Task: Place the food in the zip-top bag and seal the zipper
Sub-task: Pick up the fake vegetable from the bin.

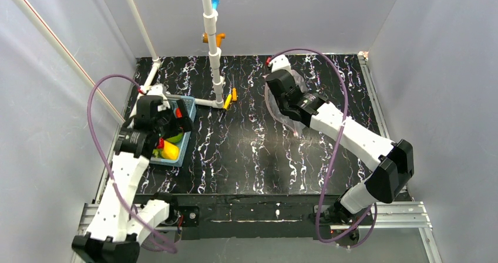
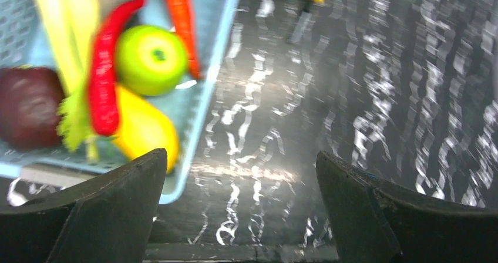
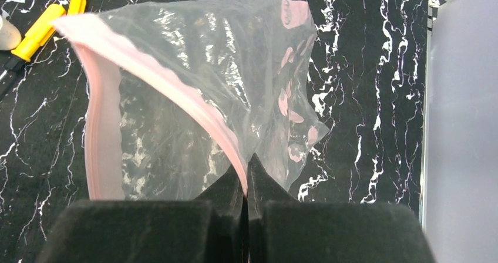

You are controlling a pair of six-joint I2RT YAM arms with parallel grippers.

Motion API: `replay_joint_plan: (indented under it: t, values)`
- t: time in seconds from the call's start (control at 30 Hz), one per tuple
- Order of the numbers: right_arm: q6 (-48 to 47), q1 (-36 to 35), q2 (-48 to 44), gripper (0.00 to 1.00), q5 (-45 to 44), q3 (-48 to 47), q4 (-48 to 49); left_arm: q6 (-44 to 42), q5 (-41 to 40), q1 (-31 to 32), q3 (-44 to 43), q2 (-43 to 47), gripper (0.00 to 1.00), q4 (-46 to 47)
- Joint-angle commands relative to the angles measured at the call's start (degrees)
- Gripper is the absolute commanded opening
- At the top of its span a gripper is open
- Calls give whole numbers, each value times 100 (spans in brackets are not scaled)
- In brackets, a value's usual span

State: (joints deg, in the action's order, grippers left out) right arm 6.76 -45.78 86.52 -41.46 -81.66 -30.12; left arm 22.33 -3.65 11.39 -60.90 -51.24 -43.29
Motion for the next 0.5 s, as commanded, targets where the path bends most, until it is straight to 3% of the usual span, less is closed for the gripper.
replay_joint_plan:
  t: [0.0,0.17,0.3,0.47]
  values:
    - [-293,250,-151,1,594,49,525,53,-380,-971,-173,-653,98,-47]
    - [-298,306,-393,1,1093,504,883,22,-1273,-1130,67,-1078,98,1165]
    - [-330,306,-580,1,1169,841,1148,-487,-1726,-1400,907,-1311,98,2887]
    - [-306,306,-789,1,1444,1064,1358,-784,-1913,-1721,1160,-1751,96,3516]
